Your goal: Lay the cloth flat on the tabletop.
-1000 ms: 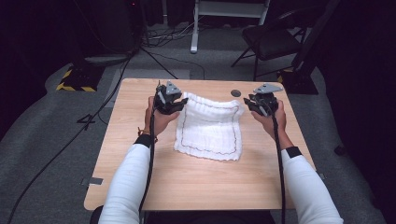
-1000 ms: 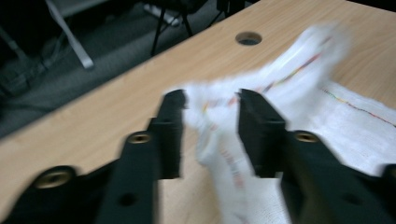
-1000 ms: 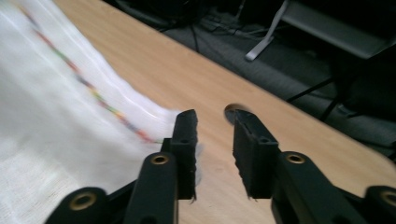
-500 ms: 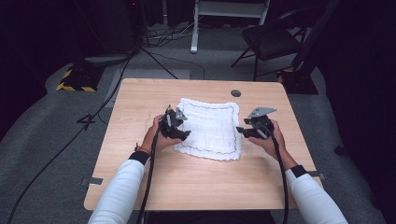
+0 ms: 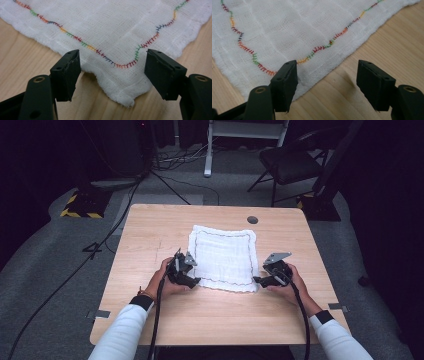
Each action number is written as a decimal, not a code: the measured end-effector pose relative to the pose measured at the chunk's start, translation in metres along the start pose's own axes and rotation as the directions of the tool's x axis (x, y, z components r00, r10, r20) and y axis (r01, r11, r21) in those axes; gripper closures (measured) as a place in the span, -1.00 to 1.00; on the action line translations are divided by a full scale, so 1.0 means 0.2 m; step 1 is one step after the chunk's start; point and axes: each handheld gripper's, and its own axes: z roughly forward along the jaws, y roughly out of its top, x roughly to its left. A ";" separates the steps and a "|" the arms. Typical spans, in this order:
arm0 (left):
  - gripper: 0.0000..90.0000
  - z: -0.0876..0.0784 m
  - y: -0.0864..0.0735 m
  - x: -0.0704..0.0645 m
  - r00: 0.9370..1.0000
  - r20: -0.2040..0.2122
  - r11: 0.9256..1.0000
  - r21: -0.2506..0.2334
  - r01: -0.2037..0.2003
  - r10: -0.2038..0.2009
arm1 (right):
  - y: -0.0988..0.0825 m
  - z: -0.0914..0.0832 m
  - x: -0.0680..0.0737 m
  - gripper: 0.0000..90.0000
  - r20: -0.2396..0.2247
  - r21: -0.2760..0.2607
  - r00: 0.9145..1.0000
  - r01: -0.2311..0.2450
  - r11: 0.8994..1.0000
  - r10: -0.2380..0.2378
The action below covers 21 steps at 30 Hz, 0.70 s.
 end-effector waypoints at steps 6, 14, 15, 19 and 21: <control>-0.35 -0.02 -0.05 -0.01 0.999 0.026 0.999 -0.018 0.034 -0.034 | -0.03 -0.04 0.02 -0.29 0.038 0.016 0.999 0.030 0.999 -0.031; -0.36 -0.05 -0.10 -0.13 0.997 0.073 0.999 -0.029 0.021 -0.019 | -0.13 -0.12 0.02 -0.29 0.023 0.020 1.000 0.006 1.000 -0.006; -0.36 -0.05 -0.11 -0.15 0.997 0.075 0.999 -0.034 0.022 -0.019 | -0.15 -0.13 0.02 -0.28 0.020 0.017 1.000 -0.001 1.000 0.001; -0.36 -0.07 -0.13 -0.23 0.996 0.088 0.999 -0.041 0.003 0.000 | -0.19 -0.16 0.04 -0.28 0.015 0.013 1.000 -0.003 1.000 0.002; -0.36 -0.08 -0.14 -0.25 0.996 0.093 0.999 -0.045 -0.003 0.007 | -0.22 -0.18 0.05 -0.28 0.012 0.011 1.000 -0.001 1.000 0.001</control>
